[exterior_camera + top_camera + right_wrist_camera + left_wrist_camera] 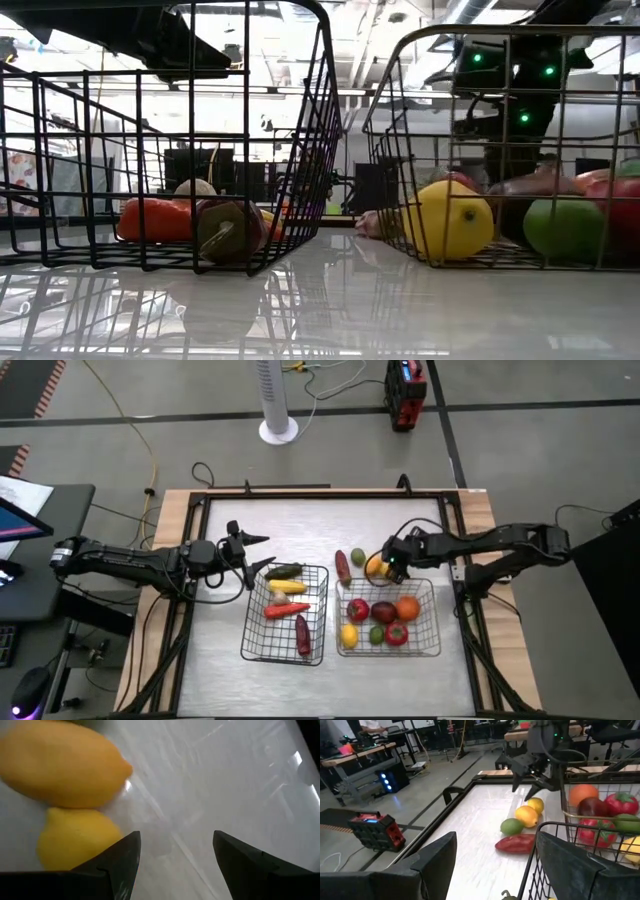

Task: Sort produce into baskets
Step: Put the left lemon into the right wire basket

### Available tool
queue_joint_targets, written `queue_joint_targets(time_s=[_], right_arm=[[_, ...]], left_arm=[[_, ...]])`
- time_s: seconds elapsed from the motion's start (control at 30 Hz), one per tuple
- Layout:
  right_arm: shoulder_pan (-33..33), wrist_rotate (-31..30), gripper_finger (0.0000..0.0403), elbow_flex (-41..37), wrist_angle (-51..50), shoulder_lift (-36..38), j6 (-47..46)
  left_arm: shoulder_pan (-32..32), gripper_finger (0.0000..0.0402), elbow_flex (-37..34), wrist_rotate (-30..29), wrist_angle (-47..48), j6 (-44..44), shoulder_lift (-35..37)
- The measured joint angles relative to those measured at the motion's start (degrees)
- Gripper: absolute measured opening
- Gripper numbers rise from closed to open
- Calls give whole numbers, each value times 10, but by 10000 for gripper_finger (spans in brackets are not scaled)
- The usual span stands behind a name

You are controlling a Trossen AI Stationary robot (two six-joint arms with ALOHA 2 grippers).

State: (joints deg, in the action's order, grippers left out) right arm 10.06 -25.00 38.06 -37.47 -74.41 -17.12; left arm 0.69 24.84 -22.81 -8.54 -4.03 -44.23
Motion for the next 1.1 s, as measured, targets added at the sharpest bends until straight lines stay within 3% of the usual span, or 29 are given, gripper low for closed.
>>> queue_joint_targets(time_s=[0.3, 0.53, 0.83, 1.1], right_arm=[[-54, -6, 276, 0, 2, 11, -64], [-55, -5, 276, 0, 15, 10, -43], [-68, 54, 276, -9, 46, 10, -4], [-61, -4, 276, -12, 69, 22, -7]], left_arm=[[0, 263, 0, 0, 0, 0, 0], [0, 263, 0, 0, 0, 0, 0], [0, 263, 0, 0, 2, -2, 0], [0, 263, 0, 0, 5, -7, 0]])
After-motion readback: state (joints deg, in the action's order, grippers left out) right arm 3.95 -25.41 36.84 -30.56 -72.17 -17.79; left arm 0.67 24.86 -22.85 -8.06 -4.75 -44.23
